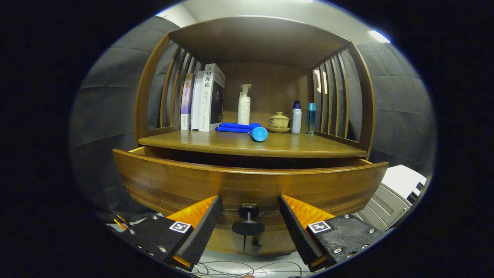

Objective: Pull open the drawer, take out the items inside it, and place them on the countertop above the cabinet.

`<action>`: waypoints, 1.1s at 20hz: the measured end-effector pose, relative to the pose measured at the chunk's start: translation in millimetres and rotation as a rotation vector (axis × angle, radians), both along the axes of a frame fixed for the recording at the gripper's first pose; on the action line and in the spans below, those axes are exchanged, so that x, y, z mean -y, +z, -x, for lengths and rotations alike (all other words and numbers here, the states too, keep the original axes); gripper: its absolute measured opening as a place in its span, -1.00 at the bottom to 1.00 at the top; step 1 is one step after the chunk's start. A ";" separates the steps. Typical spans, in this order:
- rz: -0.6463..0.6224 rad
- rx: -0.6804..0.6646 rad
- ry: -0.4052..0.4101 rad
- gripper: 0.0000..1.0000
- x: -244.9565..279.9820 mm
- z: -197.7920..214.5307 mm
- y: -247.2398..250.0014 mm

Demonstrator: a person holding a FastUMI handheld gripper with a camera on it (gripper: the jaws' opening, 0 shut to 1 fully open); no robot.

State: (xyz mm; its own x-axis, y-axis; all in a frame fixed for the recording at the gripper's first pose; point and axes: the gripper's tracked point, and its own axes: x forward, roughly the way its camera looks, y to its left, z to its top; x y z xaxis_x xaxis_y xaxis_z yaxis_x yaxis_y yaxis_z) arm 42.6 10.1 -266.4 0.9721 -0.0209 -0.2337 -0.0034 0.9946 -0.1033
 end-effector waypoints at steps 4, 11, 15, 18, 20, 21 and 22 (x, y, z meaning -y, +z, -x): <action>-0.048 -0.001 0.001 0.88 -0.1 -23.2 0.3; -0.047 -0.001 -0.023 0.86 1.9 -49.9 0.6; -0.048 0.003 -0.029 0.85 1.5 -53.5 -1.7; -0.027 -0.002 -0.015 0.86 1.6 -51.9 -3.3; -0.037 -0.023 0.016 0.87 0.0 -50.9 -0.6; -0.053 -0.009 0.033 0.88 0.5 -50.0 7.0; -0.058 0.016 0.041 0.88 3.9 -51.2 18.2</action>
